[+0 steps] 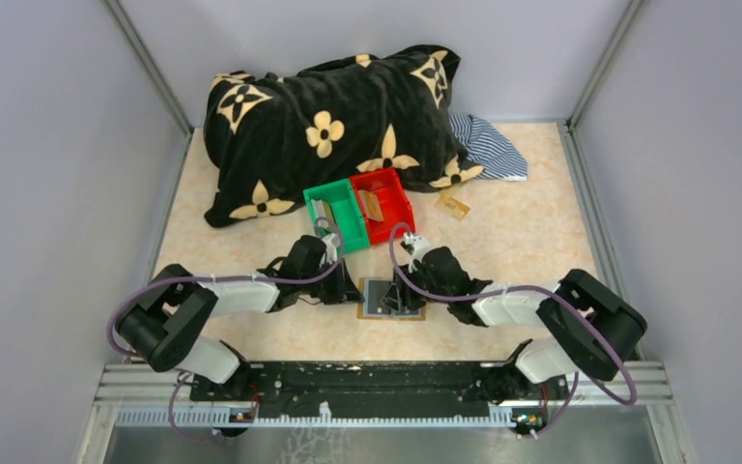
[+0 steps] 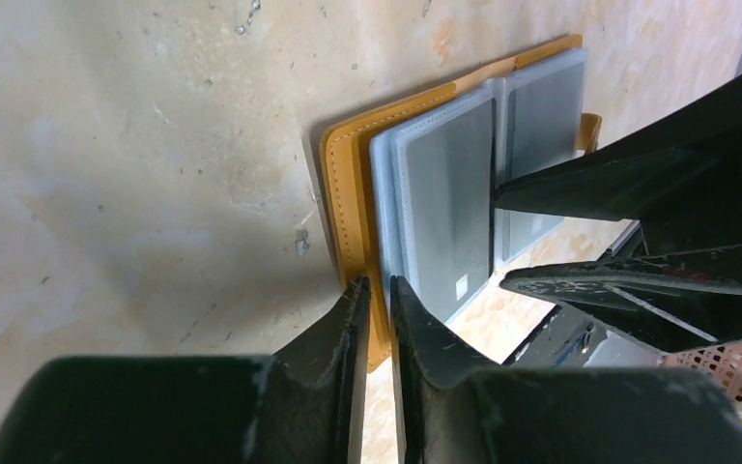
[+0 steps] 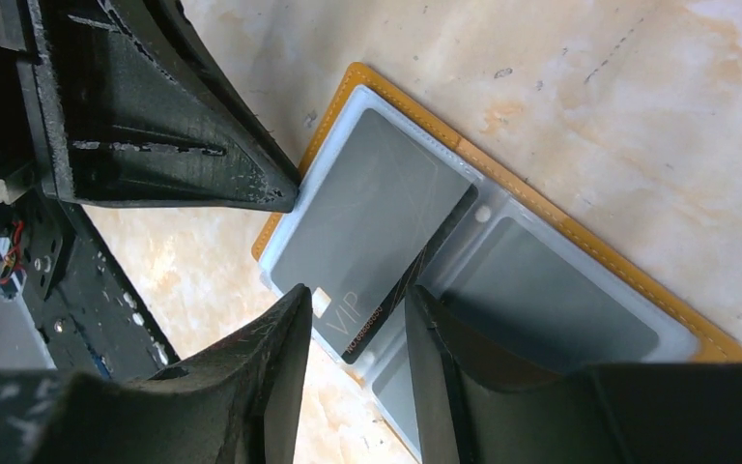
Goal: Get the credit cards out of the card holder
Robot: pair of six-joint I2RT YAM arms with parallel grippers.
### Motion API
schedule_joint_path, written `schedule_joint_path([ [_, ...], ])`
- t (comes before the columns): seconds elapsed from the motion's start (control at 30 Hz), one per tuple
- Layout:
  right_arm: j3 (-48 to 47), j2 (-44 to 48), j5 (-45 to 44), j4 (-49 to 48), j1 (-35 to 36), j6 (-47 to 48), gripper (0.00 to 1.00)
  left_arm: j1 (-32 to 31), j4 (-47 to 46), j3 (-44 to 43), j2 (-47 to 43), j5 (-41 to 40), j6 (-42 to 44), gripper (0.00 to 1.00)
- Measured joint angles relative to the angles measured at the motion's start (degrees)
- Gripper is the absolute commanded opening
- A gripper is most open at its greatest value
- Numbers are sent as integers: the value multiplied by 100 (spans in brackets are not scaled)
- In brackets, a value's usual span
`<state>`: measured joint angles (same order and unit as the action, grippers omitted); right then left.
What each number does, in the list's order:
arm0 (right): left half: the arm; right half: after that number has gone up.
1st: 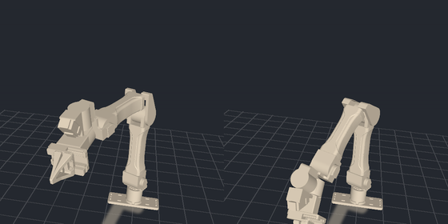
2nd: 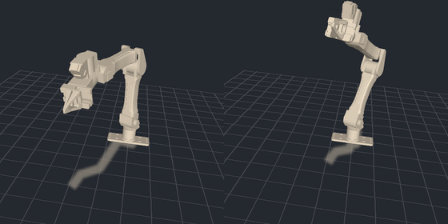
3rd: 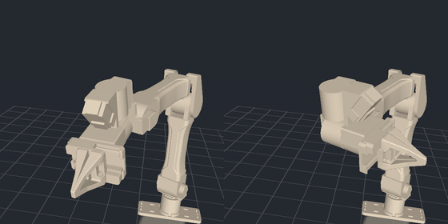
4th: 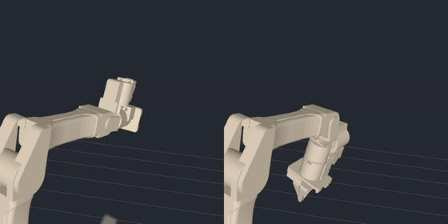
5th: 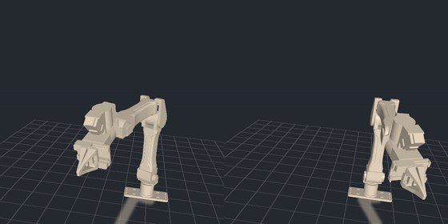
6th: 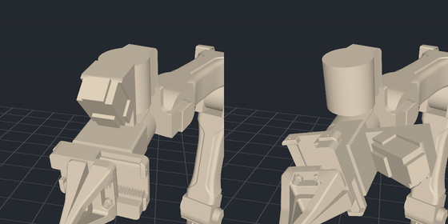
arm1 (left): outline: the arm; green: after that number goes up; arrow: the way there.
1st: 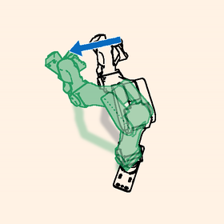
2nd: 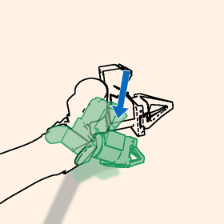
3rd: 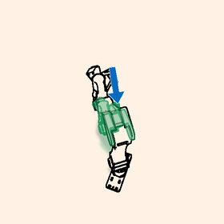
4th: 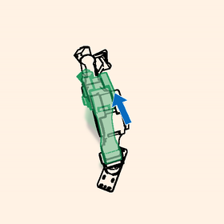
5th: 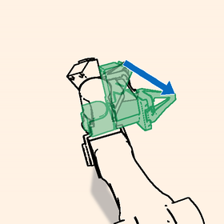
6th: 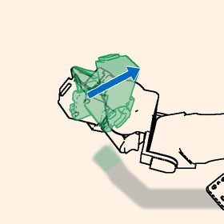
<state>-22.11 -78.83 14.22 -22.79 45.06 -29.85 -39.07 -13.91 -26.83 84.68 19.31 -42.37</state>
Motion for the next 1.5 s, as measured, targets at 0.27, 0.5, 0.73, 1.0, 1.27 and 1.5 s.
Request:
schedule_joint_path([
  [0.27,107,-487,306,-802,-133,-177,41,22,0,-66,94,98,15,20],
  [0.5,114,-404,313,-726,-164,-216,40,22,55,-105,107,118,66,20],
  [0.73,111,286,271,-92,-164,-87,40,-7,612,-269,-111,-310,260,20],
  [1.0,111,457,262,116,-184,-15,39,7,793,-380,-450,-129,448,23],
  [1.27,111,151,323,-31,-186,-24,39,7,-79,-387,-442,581,295,22],
  [1.5,114,-76,376,-319,-186,-81,39,7,-267,-313,-210,496,302,21],
])
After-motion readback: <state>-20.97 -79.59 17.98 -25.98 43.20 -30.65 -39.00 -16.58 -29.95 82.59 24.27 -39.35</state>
